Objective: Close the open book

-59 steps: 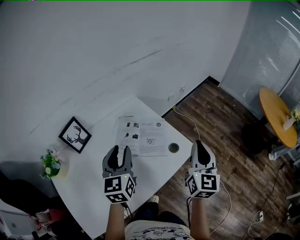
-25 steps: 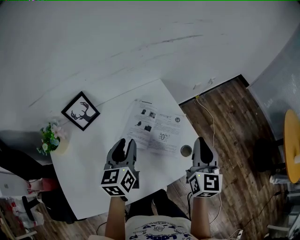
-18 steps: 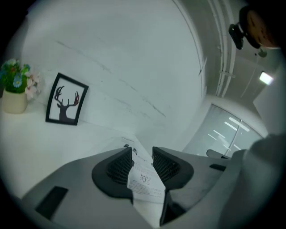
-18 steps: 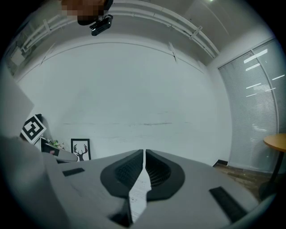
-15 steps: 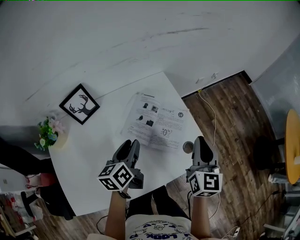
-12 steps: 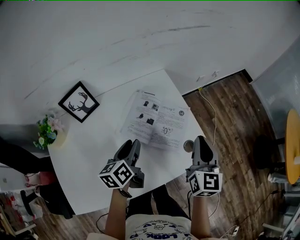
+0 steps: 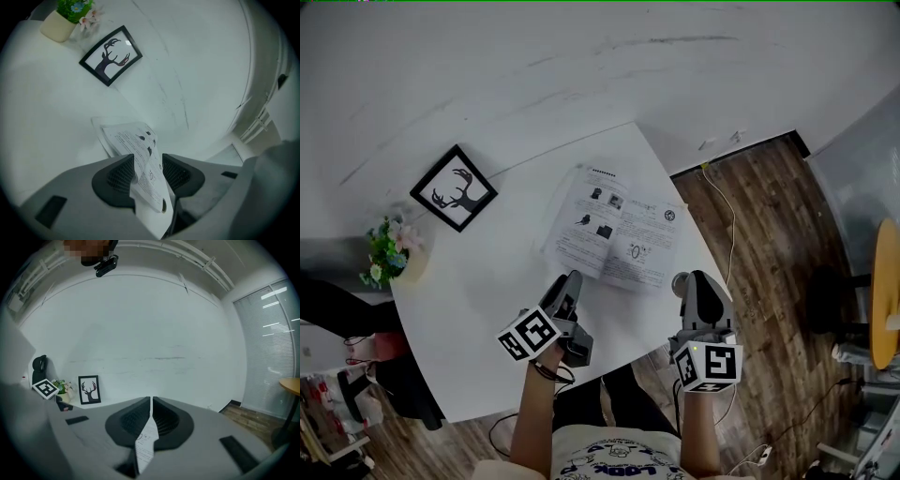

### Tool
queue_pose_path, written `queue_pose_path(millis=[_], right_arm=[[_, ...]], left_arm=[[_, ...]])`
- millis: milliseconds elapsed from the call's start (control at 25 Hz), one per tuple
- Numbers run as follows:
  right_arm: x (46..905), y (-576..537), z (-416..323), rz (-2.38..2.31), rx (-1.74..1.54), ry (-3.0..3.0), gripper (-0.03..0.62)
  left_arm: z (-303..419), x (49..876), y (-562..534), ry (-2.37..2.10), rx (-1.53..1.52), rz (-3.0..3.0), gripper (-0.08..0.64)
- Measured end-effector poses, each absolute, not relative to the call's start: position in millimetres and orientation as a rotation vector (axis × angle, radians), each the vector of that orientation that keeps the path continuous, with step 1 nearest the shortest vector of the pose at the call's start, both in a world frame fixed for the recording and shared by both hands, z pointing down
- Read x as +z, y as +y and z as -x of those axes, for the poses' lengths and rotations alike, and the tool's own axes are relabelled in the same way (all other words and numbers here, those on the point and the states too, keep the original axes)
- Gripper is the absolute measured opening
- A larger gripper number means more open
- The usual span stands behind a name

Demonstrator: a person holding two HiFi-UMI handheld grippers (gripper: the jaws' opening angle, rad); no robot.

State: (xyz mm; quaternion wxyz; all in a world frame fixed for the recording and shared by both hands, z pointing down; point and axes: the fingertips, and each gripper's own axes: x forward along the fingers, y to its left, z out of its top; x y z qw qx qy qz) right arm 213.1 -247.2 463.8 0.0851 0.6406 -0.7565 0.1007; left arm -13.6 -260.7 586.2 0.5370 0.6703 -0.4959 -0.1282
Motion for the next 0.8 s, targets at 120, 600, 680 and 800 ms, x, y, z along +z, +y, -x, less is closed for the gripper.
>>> queue_pose_path(millis=[120, 600, 680, 800], right_arm=[[467.9, -247.3, -213.5, -1.905, 0.303, -2.248, 0.031], [481.3, -249.5, -215.6, -1.89, 0.325, -2.224, 0.031], [481.9, -250.1, -215.4, -1.889, 0.328, -2.223, 0.031], [481.8, -251.2, -215.5, -1.889, 0.327, -2.222, 0.031]], left_arm=[[13.8, 597.5, -262.6, -1.144, -0.352, -1.528, 0.192], [16.4, 631.4, -270.1, -1.082, -0.449, -1.35, 0.202], [16.2, 634.5, -272.0, -1.074, -0.454, -1.334, 0.203], [17.7, 638.1, -274.4, -1.068, -0.477, -1.303, 0.202]])
